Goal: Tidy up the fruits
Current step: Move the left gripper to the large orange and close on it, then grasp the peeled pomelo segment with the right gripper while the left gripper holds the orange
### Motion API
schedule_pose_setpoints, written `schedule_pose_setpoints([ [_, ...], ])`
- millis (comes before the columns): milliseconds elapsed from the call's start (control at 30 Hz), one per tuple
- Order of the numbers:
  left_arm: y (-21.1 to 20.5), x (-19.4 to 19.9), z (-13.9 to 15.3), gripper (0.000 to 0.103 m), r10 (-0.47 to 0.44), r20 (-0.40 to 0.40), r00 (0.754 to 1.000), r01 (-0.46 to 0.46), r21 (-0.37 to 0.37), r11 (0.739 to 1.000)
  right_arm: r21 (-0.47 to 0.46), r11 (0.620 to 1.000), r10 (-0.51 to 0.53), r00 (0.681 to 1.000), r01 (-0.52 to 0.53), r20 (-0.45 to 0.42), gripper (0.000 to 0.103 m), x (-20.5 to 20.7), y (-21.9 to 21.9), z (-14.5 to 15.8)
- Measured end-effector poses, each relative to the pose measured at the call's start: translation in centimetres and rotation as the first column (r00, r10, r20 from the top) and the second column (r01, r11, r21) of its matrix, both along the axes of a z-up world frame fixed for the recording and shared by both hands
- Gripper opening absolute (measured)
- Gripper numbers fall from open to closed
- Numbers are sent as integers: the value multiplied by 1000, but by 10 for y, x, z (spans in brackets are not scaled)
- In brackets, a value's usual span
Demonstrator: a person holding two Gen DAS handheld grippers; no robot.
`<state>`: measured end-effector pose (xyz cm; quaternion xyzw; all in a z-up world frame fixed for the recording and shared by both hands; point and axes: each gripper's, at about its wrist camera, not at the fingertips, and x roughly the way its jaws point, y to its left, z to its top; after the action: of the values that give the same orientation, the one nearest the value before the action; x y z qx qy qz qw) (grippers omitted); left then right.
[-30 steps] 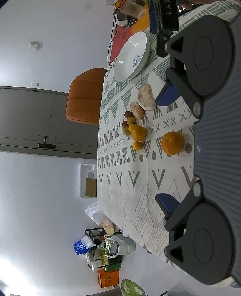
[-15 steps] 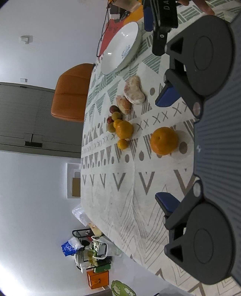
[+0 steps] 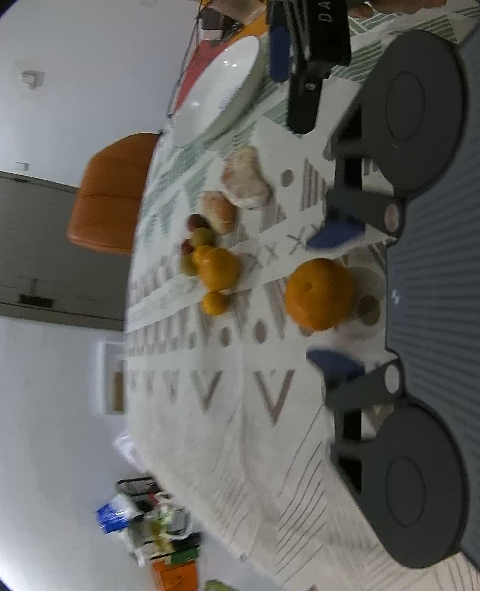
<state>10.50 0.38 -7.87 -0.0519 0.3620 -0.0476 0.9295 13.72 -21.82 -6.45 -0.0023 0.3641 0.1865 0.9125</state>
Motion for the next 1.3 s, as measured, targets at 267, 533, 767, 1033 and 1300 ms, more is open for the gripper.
schedule_pose_setpoints([
  [267,-1,13,-2,41,-5,26,1000,5,13,1000,39,999,11,999,-10,-40,83,24,6,-13],
  [533,6,22,-2,41,20,26,999,-21,18,1000,91,996,11,998,-5,-64,83,46,5,-21],
  [767,17,25,-1,41,68,25,997,-69,24,997,90,996,13,998,-8,-54,85,69,15,-23],
  [1033,26,24,0,41,108,26,994,-109,22,994,18,999,28,999,-27,-23,88,79,29,-26],
  [1300,29,22,0,41,130,32,991,-130,19,991,-73,997,25,998,-21,57,61,73,37,-29],
])
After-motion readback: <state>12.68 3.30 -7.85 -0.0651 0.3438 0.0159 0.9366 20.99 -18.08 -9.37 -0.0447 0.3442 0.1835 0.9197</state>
